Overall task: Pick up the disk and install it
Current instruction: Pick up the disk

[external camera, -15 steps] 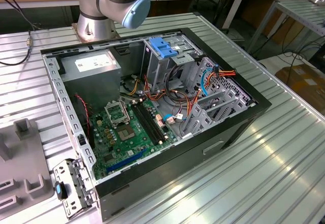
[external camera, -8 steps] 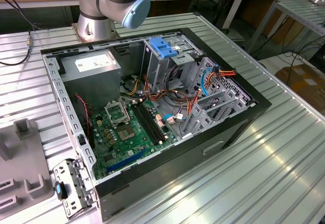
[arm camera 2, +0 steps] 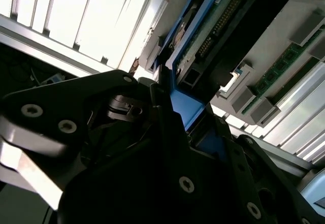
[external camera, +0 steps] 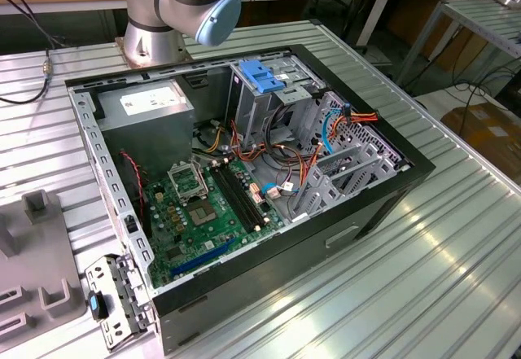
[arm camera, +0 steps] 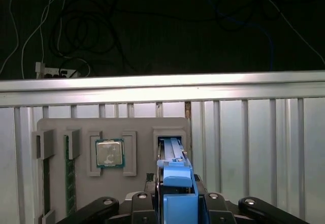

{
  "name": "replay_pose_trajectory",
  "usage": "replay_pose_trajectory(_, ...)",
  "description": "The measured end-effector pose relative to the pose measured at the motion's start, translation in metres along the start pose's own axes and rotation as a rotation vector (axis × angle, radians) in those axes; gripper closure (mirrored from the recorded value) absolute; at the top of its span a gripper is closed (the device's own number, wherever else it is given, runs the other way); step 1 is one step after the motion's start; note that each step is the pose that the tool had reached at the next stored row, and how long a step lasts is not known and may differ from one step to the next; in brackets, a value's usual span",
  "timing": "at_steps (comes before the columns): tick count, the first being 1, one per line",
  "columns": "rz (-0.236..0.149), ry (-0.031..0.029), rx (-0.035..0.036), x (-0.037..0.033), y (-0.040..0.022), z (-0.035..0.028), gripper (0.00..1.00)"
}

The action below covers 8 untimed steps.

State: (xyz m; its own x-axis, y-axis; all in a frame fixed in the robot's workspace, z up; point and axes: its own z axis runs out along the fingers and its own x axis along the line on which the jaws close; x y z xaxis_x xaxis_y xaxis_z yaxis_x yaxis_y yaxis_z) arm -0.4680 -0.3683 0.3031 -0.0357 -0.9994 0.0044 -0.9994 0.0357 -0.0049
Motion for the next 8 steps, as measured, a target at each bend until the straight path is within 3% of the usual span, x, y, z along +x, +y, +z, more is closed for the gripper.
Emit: replay_pose_trajectory(8, 0.000, 0.0000, -0.0001, 0.0001, -0.0001, -0.0205, 0.63)
